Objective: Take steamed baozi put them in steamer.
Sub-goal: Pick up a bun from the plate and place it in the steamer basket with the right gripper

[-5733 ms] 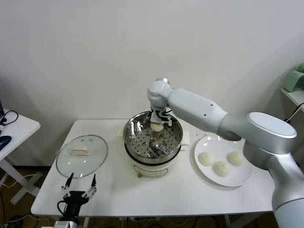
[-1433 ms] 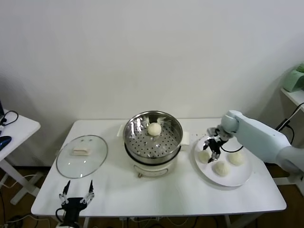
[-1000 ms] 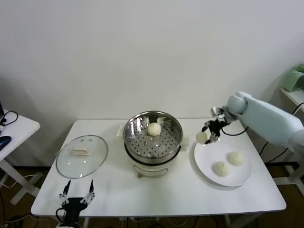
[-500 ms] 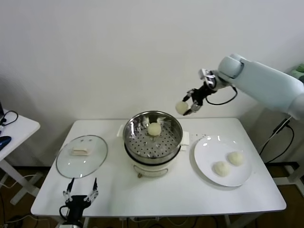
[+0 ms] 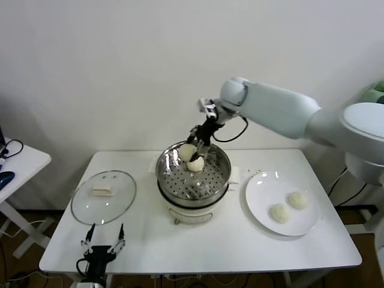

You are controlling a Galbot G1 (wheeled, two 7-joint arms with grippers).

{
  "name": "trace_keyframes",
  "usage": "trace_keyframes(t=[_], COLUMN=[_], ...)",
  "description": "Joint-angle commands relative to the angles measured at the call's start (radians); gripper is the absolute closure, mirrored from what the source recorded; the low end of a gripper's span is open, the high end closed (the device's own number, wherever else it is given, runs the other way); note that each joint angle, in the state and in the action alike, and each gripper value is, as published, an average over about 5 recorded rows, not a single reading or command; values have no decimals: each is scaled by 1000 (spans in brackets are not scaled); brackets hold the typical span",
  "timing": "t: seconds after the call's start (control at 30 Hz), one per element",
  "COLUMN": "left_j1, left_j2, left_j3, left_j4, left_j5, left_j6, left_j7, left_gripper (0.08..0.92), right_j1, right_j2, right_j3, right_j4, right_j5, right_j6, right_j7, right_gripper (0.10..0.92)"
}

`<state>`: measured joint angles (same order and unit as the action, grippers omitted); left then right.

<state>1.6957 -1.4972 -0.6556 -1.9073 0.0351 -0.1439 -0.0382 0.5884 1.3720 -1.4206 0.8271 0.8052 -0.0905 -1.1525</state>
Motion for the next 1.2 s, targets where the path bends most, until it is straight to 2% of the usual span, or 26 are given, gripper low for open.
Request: trace_keyframes(t=[0.03, 0.3, 0.9, 1.2], left_j1=[-1, -1, 4, 4], left_j2=[-2, -6, -7, -6], left_j3=[1, 5, 0, -3], left_j4=[-4, 3, 20, 23], left_j5=[9, 12, 8, 7], left_j6=[3, 3, -9, -10], left_j7=[1, 0, -3, -4], left_gripper=[177, 177, 177, 177], right_j1=[-81, -123, -142, -144], right_j2=[145, 171, 192, 192], right_j3=[-34, -31, -13, -8], right_j4=[-107, -203, -238, -228], right_j5=[-49, -199, -235, -235], right_j6=[19, 99, 122, 119], right_j7=[-11, -37, -38, -33], right_gripper=[341, 341, 336, 210])
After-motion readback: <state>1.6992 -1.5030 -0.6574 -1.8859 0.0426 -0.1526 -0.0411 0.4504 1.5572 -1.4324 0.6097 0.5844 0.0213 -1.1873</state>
